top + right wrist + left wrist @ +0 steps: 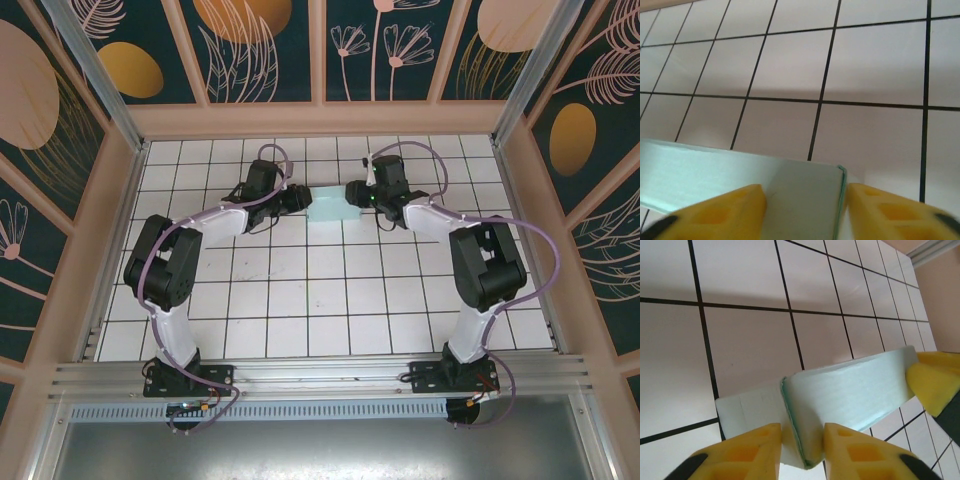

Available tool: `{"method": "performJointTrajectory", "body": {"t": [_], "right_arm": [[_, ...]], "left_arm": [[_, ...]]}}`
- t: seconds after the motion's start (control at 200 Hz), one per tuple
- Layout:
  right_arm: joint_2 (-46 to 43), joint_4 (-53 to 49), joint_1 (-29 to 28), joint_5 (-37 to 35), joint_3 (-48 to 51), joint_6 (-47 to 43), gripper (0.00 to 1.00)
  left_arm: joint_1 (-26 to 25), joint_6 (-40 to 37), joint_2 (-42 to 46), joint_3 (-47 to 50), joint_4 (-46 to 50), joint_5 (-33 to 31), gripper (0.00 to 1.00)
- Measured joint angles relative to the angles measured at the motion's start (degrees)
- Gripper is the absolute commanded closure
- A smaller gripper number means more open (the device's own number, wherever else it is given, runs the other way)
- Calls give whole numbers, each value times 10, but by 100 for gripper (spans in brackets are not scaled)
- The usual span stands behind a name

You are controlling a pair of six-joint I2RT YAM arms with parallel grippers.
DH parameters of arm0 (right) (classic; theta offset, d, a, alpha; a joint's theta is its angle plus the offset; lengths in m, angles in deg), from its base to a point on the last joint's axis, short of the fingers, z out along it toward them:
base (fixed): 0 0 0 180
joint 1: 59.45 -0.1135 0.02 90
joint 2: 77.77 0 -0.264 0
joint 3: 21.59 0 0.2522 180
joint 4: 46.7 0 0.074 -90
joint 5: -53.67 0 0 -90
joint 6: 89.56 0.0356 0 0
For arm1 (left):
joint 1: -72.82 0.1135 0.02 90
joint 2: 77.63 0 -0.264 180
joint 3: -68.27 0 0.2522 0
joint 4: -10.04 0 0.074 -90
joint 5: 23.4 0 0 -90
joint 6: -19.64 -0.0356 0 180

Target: Fold the paper box

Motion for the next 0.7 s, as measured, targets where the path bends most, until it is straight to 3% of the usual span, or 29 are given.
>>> {"method": "performJointTrajectory", "body": {"t": [0.075,0.12,0.26,0.395,0.43,0.556,0.701], "right_arm": [[-4,2,6,-6,0,-2,89],[-6,1,7,-8,0,-3,87],[-12,-12,6,-6,1,-10,55],[-29,-29,6,5,14,-9,38],[-37,-31,7,10,19,-8,34],[-75,-27,19,29,43,0,28],[-120,2,48,51,66,1,28]], "left_arm": [[1,2,0,0,-2,2,83],[1,2,1,0,-2,2,78],[0,1,1,1,9,-10,31],[-1,0,4,1,35,-21,12],[-3,-1,5,-1,44,-24,3],[-7,-7,19,-4,71,-42,1],[-9,-12,56,-14,74,-72,1]]}}
